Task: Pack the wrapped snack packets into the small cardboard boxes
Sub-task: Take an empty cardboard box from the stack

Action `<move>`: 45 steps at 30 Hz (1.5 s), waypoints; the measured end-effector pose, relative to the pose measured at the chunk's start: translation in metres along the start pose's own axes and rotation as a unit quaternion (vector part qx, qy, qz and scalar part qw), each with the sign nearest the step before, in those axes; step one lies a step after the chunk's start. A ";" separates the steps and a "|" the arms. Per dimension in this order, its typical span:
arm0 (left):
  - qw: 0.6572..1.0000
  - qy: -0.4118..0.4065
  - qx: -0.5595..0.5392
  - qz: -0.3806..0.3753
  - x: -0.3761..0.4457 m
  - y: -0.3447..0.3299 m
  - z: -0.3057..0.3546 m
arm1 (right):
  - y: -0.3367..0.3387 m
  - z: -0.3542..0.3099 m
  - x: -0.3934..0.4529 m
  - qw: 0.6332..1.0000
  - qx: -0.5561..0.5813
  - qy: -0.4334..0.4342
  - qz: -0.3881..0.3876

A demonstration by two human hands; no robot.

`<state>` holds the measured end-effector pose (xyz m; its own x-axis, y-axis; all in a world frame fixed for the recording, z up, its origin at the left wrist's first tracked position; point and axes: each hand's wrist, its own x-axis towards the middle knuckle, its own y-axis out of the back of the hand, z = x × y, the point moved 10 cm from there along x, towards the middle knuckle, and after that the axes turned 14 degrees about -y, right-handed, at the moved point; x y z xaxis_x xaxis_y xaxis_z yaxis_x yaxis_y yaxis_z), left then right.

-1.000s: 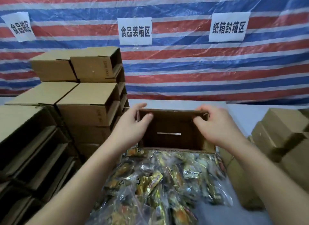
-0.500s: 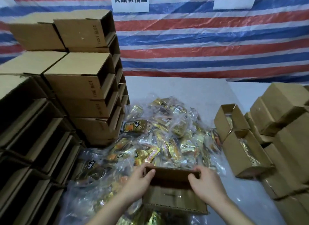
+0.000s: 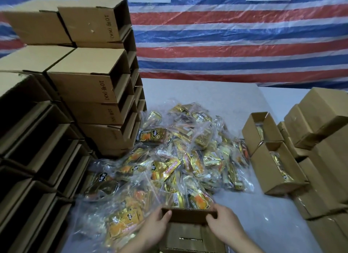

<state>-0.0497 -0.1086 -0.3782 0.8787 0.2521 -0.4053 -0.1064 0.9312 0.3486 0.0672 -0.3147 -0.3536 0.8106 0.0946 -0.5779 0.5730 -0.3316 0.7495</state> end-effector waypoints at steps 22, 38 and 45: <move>0.912 0.053 0.406 -0.025 0.013 0.091 -0.130 | 0.002 -0.006 -0.007 0.997 0.000 0.075 0.028; 0.943 -0.037 0.330 -0.007 0.013 0.114 -0.089 | -0.012 -0.015 -0.011 0.980 -0.162 0.115 -0.016; 0.993 -0.032 0.112 0.001 0.009 0.126 -0.049 | 0.007 -0.030 -0.012 0.991 -0.076 0.113 -0.008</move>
<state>-0.0776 0.0243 -0.3791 0.9075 0.2292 -0.3520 -0.0079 0.8472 0.5313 0.0651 -0.2902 -0.3318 0.7980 0.3113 -0.5161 0.5834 -0.1840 0.7911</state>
